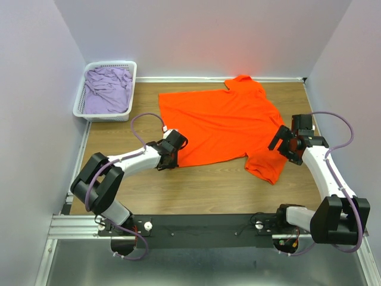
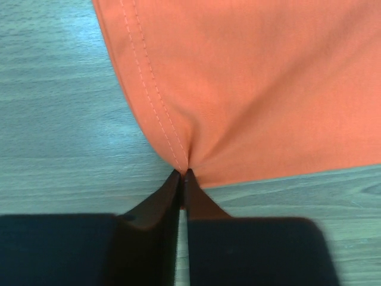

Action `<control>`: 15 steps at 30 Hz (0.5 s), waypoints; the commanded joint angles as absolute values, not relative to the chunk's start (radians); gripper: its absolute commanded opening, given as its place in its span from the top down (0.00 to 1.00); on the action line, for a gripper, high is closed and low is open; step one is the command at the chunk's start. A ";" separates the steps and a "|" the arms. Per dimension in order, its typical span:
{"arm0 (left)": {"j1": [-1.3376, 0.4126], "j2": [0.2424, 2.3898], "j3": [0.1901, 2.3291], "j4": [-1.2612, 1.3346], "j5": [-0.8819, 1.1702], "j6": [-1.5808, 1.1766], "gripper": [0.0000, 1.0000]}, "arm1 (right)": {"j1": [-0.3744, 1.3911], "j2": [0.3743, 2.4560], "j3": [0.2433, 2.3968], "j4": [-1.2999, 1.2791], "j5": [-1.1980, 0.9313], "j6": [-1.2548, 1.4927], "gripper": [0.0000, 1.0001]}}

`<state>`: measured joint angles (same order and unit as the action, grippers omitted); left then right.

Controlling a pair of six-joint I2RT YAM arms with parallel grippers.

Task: Fold and stack the t-shirts
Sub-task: Flatten the tshirt out

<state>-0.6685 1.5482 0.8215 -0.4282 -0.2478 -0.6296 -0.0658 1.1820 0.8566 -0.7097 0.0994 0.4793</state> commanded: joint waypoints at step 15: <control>-0.558 1.453 0.833 -0.603 -0.239 -0.584 1.00 | -0.071 1.275 0.750 -0.756 0.161 0.552 0.29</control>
<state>-0.5652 1.4925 0.8261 -0.5640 -0.2459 -0.6041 -0.0658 1.2663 0.7799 -0.7319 0.1474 0.5213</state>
